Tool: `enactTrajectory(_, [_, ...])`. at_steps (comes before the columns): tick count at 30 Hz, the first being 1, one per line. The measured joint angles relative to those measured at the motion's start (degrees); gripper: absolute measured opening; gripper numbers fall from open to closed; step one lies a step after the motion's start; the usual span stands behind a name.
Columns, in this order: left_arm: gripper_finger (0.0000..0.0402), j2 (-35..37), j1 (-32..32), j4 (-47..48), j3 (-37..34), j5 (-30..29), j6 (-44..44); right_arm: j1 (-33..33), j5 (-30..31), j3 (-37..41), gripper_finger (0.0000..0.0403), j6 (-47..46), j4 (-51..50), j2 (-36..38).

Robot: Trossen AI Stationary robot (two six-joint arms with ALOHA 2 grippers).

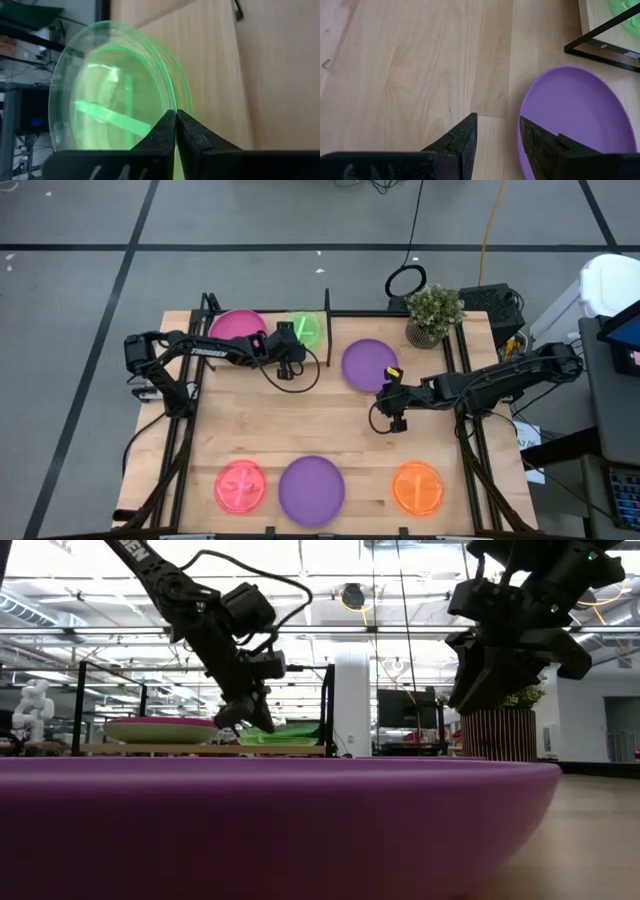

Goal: Place and stack plates onto a shelf
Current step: Stack the left green transparent plate into the green transparent plate on the shelf, then stack the top purple plate into the pink plate on the shelf

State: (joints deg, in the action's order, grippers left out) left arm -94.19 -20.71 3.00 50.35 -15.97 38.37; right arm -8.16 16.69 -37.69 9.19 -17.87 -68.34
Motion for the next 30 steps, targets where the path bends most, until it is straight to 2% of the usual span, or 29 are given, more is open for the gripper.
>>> enactTrajectory(8, [0.0089, -0.3, 0.0, -0.1, 0.0, -1.5, -1.7, 0.0, -0.2, 0.0, 0.013, -0.2, 1.1, 0.0])
enactTrajectory(15, [0.0149, 0.5, 2.4, -0.2, 0.0, -3.1, -7.2, 0.0, -0.3, 0.5, 0.013, -3.9, 2.4, -0.9])
enactTrajectory(19, [0.0162, 1.5, 5.7, 0.6, -0.1, -6.8, -9.2, 0.1, 0.0, 2.1, 0.013, -3.5, 3.8, -2.6])
enactTrajectory(24, [0.0163, 3.7, 10.9, 2.2, 0.0, -13.2, -13.7, 1.0, 4.2, 3.6, 0.013, -1.9, 5.2, -4.6])
enactTrajectory(30, [0.0163, 6.7, 16.9, 1.0, 0.4, -14.3, -20.6, 3.0, 4.2, 5.0, 0.013, 1.5, 9.3, -6.9])
